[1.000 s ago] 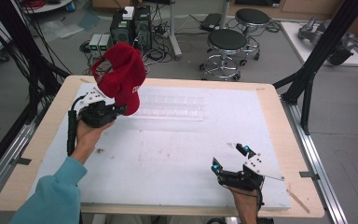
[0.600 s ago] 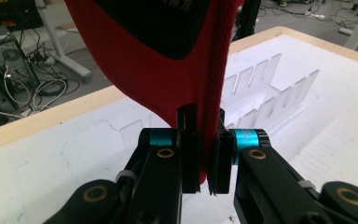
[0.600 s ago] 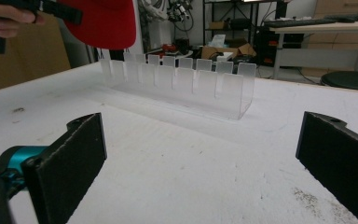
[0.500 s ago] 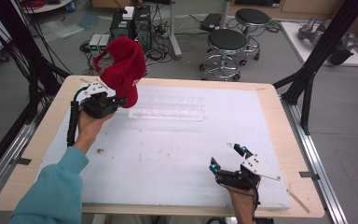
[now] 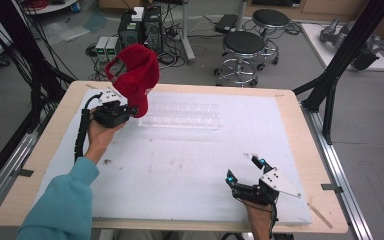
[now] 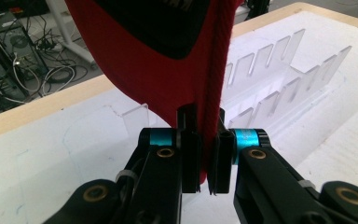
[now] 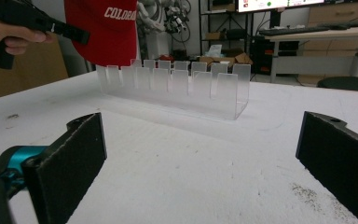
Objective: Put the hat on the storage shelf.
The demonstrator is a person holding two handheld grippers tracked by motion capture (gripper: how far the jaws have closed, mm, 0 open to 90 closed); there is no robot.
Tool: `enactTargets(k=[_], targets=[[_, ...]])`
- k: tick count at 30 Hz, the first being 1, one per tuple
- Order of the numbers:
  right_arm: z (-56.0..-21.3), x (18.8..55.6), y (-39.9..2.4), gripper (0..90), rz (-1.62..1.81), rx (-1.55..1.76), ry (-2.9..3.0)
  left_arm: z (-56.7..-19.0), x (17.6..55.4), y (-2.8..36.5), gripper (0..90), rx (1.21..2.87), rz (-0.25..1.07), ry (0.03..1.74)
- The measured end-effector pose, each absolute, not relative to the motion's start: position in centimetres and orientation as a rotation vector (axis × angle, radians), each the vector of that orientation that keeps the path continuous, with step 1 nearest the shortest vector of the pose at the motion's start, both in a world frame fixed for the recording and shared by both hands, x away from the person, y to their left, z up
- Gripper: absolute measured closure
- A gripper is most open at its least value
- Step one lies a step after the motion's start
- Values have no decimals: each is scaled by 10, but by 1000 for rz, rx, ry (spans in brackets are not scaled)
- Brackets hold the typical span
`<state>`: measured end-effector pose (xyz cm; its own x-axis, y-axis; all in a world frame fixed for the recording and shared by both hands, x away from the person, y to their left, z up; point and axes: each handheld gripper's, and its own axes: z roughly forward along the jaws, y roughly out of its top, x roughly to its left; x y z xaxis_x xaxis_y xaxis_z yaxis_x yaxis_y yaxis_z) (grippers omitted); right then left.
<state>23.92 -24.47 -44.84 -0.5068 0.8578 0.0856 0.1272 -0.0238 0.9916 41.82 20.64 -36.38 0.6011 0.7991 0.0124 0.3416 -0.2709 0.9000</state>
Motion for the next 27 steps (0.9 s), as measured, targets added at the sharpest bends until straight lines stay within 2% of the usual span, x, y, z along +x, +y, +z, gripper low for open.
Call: enactTargets(k=[12, 27], targets=[[-452, 238, -246, 5, 1585, 1031, 1654, -383, 423, 207, 854, 1842, 555, 959], [-452, 237, -245, 5, 1576, 1007, 1654, -398, 411, 207, 849, 1807, 578, 977]])
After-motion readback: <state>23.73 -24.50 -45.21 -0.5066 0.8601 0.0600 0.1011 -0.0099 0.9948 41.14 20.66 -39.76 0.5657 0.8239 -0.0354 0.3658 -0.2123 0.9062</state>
